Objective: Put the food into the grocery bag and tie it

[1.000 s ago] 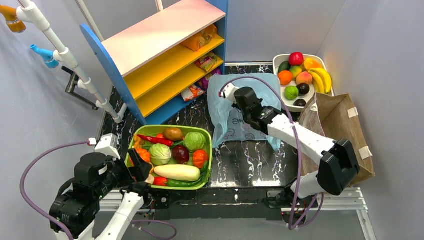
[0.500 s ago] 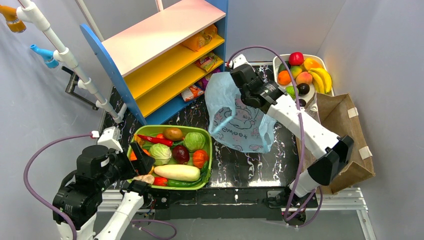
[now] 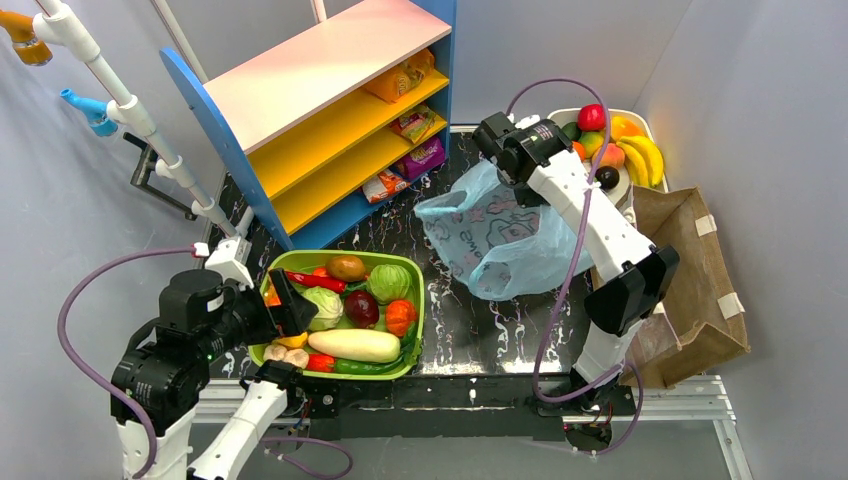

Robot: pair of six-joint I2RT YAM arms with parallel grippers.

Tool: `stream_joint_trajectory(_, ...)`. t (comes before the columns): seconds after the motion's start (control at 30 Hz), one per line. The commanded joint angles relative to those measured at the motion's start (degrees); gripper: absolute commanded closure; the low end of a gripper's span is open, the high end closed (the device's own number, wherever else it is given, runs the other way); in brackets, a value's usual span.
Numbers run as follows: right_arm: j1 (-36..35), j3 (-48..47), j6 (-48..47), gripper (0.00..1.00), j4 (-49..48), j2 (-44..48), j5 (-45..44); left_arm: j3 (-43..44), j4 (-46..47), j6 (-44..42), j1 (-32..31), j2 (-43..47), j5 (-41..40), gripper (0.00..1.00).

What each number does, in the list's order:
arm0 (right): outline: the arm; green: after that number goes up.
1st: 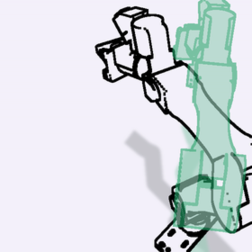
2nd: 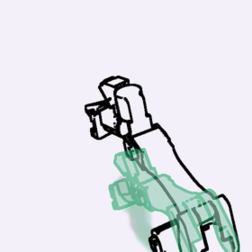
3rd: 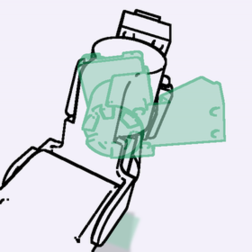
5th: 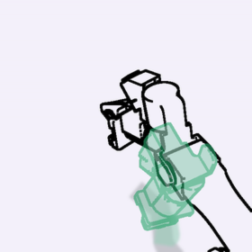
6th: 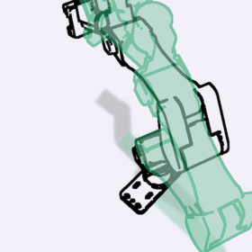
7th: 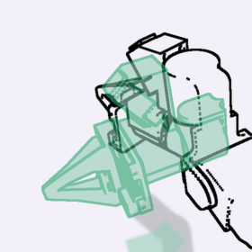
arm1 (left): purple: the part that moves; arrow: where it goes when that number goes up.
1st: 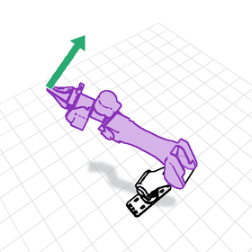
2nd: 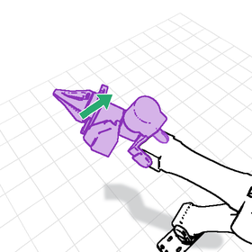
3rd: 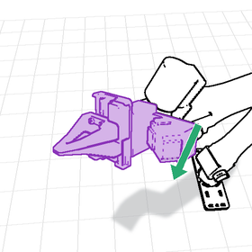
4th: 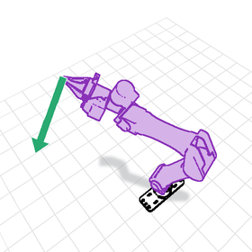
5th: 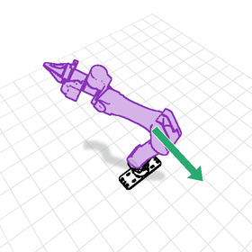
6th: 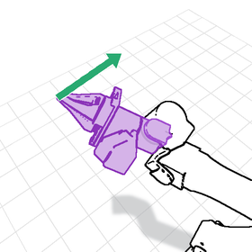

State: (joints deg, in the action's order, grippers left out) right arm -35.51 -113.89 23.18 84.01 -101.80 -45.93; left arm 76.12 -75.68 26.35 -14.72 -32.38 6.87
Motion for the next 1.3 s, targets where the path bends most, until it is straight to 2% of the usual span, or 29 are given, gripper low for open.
stream_joint_trajectory(0.0,-0.7,0.74,8.0,0.99,7.23,2.89,8.15,-0.81,1.59,-1.04,0.37,-1.73,2.18,0.0)
stream_joint_trajectory(0.17,-1.15,3.08,6.89,0.99,6.78,2.69,16.41,-2.14,2.06,-0.86,0.31,-3.9,0.14,0.01)
stream_joint_trajectory(0.3,-2.63,4.15,4.35,0.99,4.35,3.3,21.63,-1.27,-0.77,-1.28,0.34,-7.37,-8.47,0.0)
stream_joint_trajectory(0.47,-3.07,5.29,4.28,0.99,3.74,3.63,24.49,0.28,-8.4,0.54,0.29,-10.59,-22.33,0.0)
stream_joint_trajectory(0.87,-3.16,5.69,2.98,0.99,2.1,3.31,28.36,-6.57,-11.67,6.46,0.36,-11.96,-33.25,0.0)
stream_joint_trajectory(1.27,-3.17,6.84,1.09,0.99,1.54,3.48,29.67,-14.26,-2.88,8.17,0.57,-15.58,-28.69,0.01)
